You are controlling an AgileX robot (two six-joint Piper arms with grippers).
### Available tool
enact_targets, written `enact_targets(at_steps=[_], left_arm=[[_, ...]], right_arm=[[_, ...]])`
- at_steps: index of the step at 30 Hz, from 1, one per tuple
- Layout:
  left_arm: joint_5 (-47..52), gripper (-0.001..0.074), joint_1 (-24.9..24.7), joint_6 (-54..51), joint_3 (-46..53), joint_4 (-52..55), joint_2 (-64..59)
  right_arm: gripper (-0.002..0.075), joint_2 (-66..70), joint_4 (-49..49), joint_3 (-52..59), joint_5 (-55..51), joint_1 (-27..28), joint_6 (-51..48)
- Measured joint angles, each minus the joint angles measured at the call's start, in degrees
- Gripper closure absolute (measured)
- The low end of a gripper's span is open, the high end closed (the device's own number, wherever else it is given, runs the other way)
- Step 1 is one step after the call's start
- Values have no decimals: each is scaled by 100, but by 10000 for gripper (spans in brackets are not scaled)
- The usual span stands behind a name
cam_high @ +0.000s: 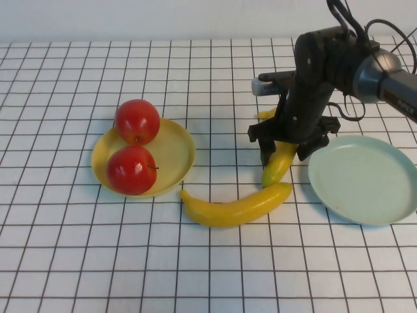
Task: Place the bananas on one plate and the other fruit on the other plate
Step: Put another type of fruit in the right plate
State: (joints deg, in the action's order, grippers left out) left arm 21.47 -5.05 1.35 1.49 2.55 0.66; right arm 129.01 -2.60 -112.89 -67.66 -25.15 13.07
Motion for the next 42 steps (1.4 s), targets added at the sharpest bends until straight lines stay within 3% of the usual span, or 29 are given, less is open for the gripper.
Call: enact_targets(at_steps=[6, 11, 20, 24, 29, 35, 42], left_arm=[[0, 733, 0, 0, 0, 0, 0], [0, 733, 0, 0, 0, 0, 0], [0, 733, 0, 0, 0, 0, 0], [0, 733, 0, 0, 0, 0, 0], [0, 733, 0, 0, 0, 0, 0], [0, 733, 0, 0, 0, 0, 0], [0, 733, 0, 0, 0, 0, 0]], right_arm=[[212, 258, -253, -64, 111, 169, 0], [398, 269, -296, -205, 123, 180, 0], [402, -355, -155, -392, -218, 85, -358], [402, -1086, -143, 432, -116, 63, -476], [402, -1996, -224, 2085, 762, 214, -442], [402, -2972, -390, 3849, 1615, 996, -428], [397, -3118, -352, 4436, 1868, 1711, -479]])
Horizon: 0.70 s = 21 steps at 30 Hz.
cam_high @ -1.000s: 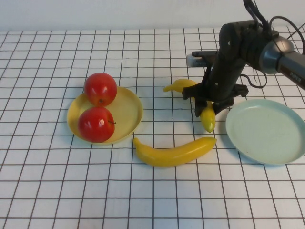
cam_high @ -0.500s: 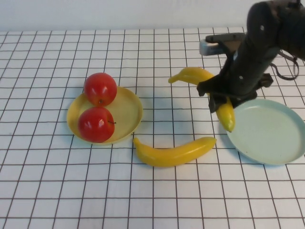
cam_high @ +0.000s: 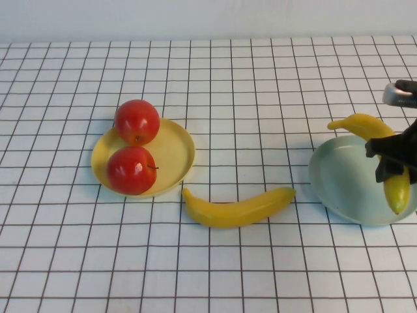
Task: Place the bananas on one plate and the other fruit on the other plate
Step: Put another type of fruit in the right plate
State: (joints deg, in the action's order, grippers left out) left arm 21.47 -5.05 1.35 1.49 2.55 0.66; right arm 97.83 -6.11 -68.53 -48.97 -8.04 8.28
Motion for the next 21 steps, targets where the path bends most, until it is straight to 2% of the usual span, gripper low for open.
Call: enact_targets(at_steps=[6, 12, 16, 21], left_arm=[[0, 733, 0, 0, 0, 0, 0], [0, 733, 0, 0, 0, 0, 0], [0, 733, 0, 0, 0, 0, 0], [0, 733, 0, 0, 0, 0, 0]], right_arm=[[246, 226, 26, 10, 168, 100, -71], [210, 169, 26, 10, 175, 12, -182], [207, -215, 26, -133, 149, -414, -386], [207, -376, 15, -538, -23, -1450, -1243]])
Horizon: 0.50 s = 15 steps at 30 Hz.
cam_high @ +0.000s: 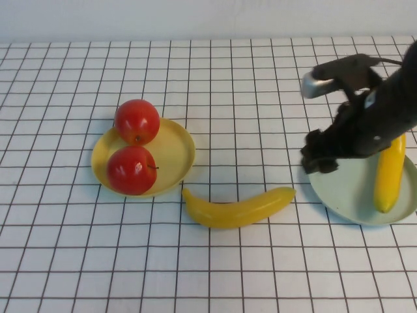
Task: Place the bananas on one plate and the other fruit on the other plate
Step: Put another type of fruit in the right plate
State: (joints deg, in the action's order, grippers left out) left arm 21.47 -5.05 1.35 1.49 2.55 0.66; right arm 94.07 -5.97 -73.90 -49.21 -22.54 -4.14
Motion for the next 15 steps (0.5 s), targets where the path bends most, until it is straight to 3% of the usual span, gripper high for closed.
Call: enact_targets(at_steps=[8, 15], left_arm=[[0, 733, 0, 0, 0, 0, 0], [0, 733, 0, 0, 0, 0, 0]], right_arm=[[206, 585, 0, -428, -35, -1412, -3010], [206, 1365, 0, -656, -66, -1765, -3711]])
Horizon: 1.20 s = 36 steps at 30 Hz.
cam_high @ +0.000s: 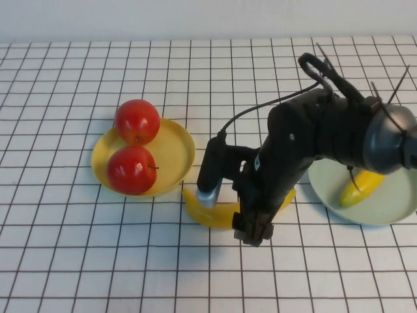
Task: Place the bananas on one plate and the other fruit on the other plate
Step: Put another type of fruit in the right plate
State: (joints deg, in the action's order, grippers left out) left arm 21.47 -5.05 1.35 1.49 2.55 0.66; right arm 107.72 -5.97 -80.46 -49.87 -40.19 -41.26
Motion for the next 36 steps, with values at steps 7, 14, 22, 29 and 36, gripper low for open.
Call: enact_targets(at_steps=[7, 14, 22, 29, 36], left_arm=[[0, 733, 0, 0, 0, 0, 0], [0, 733, 0, 0, 0, 0, 0], [0, 733, 0, 0, 0, 0, 0], [0, 733, 0, 0, 0, 0, 0], [0, 733, 0, 0, 0, 0, 0]], right_arm=[[207, 562, 30, -476, -64, -8, -98], [211, 1070, 90, -843, -75, -8, -229], [403, 1182, 170, -1269, -724, 13, 669], [403, 482, 245, -1189, -1006, 494, 3410], [403, -341, 503, -362, -634, 1197, 4725]])
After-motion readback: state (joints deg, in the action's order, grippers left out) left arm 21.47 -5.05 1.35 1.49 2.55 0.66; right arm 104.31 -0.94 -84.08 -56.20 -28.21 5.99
